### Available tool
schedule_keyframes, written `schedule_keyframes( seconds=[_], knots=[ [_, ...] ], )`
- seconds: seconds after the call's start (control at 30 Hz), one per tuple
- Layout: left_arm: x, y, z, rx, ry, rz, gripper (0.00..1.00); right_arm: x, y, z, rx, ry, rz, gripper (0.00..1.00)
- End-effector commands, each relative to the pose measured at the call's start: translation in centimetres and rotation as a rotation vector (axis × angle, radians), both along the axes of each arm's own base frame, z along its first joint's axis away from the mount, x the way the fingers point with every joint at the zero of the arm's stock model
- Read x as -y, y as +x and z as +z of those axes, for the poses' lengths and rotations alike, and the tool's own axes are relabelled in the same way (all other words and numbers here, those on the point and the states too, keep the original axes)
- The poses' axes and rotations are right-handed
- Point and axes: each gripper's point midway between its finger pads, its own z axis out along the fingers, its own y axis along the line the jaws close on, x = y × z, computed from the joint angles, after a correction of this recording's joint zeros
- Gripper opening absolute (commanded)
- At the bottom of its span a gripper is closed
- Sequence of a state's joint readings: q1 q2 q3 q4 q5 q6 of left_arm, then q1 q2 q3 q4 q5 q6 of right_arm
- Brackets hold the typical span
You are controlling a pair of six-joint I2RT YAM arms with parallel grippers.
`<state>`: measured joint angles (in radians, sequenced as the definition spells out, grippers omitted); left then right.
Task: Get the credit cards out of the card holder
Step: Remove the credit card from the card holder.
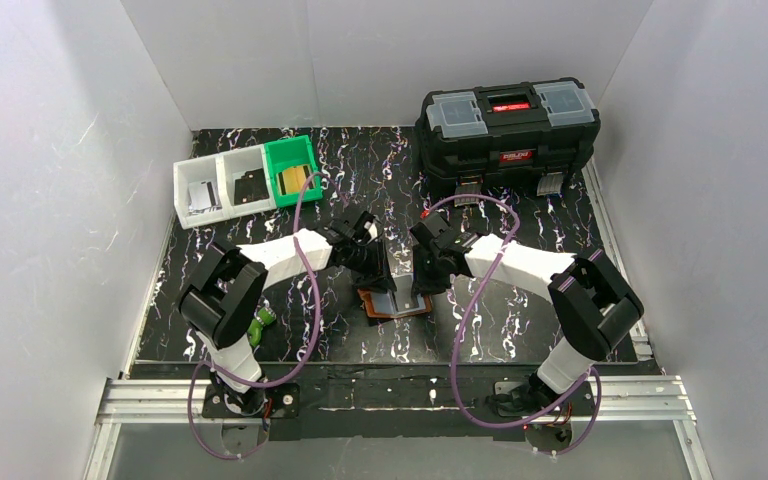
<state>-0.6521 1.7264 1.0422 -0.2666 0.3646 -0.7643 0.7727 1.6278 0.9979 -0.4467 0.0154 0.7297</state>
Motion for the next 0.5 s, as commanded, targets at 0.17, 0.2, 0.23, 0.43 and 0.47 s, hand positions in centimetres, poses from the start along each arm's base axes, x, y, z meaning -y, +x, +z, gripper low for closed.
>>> schedule_keyframes(
  seconds=[0.17,0.2,0.23,0.43,0.47],
  knots=[
    [0.3,-0.8,-1.7,-0.027,-0.075,0.035,0.29,-0.1,-1.4,-1.0,-0.065,0.013,0.003,0.25],
    [0.3,-0.7,-1.8,-0.026,-0.088,0.04,0.3,-0.1,-1.5,-1.1,-0.069,0.014,0.003,0.24],
    [0.3,-0.7,-1.9,-0.026,-0.102,0.045,0.29,-0.1,-1.5,-1.2,-0.074,0.016,0.003,0.23],
    [0.6,-0.5,-2.1,-0.008,-0.189,0.056,0.29,-0.5,-2.0,-1.4,-0.103,0.031,0.011,0.22],
    [0.6,-0.5,-2.2,-0.007,-0.202,0.06,0.29,-0.6,-2.1,-1.5,-0.108,0.033,0.014,0.21]
  ],
)
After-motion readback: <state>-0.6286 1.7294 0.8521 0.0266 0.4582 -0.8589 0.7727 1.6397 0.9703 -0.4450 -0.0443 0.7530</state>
